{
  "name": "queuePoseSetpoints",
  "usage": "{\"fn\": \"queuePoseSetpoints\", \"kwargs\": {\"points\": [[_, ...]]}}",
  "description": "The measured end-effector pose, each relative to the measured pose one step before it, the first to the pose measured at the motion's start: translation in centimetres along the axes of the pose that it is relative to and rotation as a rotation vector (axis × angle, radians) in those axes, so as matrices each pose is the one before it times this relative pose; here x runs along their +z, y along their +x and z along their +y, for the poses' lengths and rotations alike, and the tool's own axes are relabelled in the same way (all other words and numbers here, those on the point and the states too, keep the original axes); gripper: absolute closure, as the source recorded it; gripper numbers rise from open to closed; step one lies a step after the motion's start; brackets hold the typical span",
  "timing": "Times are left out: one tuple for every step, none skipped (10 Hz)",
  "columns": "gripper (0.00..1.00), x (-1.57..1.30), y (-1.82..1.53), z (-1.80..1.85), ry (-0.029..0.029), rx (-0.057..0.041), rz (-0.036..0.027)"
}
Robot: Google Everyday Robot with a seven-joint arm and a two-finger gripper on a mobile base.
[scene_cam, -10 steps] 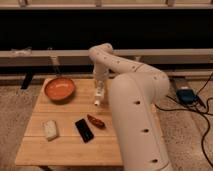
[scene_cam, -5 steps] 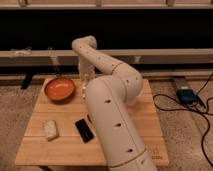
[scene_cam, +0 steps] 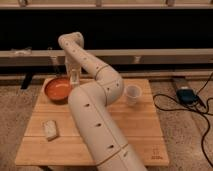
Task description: Place the bottle in the ceramic bowl
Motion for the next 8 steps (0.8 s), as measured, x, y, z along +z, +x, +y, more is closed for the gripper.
{"fn": "queuePoseSetpoints", "kwargs": {"points": [[0.96, 0.224, 0.332, -1.571, 0.01449, -0.02919, 0.00884], [0.86, 0.148, 0.155, -0.444, 0.00452, -0.01044, 0.00406], [0.77, -0.076, 0.076, -0.042, 0.00164, -0.00131, 0.00213], [0.65, 0.048, -0.026, -0.026, -0.0004, -0.0005, -0.00077], [0.57, -0.011, 0.0, -0.042, 0.00021, -0.00042, 0.00017], [0.46, 0.081, -0.07, -0.055, 0.00317, -0.00199, -0.00269], [0.34, 0.652, -0.428, -0.83, 0.01512, -0.01386, -0.01401], [0.25, 0.858, -0.417, -1.374, 0.01658, -0.01294, -0.00896]]}}
